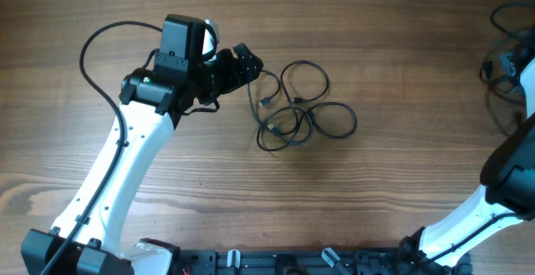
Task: Untangle cables
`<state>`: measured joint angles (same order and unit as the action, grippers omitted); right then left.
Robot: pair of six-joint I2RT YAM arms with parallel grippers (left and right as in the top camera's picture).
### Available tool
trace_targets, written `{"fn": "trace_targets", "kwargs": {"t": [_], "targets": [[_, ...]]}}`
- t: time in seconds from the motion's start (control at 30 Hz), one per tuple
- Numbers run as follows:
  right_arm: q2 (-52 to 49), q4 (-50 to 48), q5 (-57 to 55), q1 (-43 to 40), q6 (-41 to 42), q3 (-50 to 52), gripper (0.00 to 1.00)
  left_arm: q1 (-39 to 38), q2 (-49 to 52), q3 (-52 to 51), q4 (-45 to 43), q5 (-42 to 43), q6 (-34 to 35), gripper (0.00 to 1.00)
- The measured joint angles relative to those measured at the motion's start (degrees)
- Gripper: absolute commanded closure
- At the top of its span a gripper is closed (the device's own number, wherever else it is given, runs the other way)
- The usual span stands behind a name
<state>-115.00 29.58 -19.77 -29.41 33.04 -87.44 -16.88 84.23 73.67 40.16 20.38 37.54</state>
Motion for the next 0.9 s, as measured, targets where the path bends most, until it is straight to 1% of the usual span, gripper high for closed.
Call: {"fn": "trace_targets", "kwargs": {"t": [0.13, 0.17, 0.2, 0.23, 0.3, 0.33, 0.5, 0.7, 0.9], "targets": [[-0.04, -0.11, 0.0, 0.0, -0.39, 0.0, 0.87, 0.0, 0.0, 0.0, 0.0, 0.0, 0.0, 0.07], [-0.04, -0.11, 0.0, 0.0, -0.44, 0.0, 0.84, 0.0, 0.0, 0.0, 0.0, 0.0, 0.0, 0.07], [-0.09, -0.11, 0.0, 0.0, -0.79, 0.0, 0.45, 0.0, 0.0, 0.0, 0.0, 0.0, 0.0, 0.07], [-0.09, -0.11, 0.02, 0.0, -1.03, 0.0, 0.27, 0.0, 0.0, 0.0, 0.0, 0.0, 0.0, 0.07], [-0.09, -0.13, 0.66, 0.0, -1.49, 0.0, 0.07, 0.0, 0.0, 0.0, 0.0, 0.0, 0.0, 0.07], [-0.09, -0.11, 1.11, 0.0, -1.73, 0.0, 0.0, 0.0, 0.0, 0.0, 0.0, 0.0, 0.0, 0.07], [-0.09, 0.76, 3.45, 0.0, -2.78, 0.0, 0.0, 0.0, 0.0, 0.0, -0.02, 0.0, 0.0, 0.07], [-0.09, 5.64, 7.8, 0.0, -2.93, 0.0, 0.0, 0.0, 0.0, 0.0, -0.07, 0.0, 0.0, 0.07], [0.02, 8.96, 8.44, 0.0, -1.14, 0.0, 0.0, 0.0, 0.0, 0.0, -0.35, 0.0, 0.0, 0.07]]}}
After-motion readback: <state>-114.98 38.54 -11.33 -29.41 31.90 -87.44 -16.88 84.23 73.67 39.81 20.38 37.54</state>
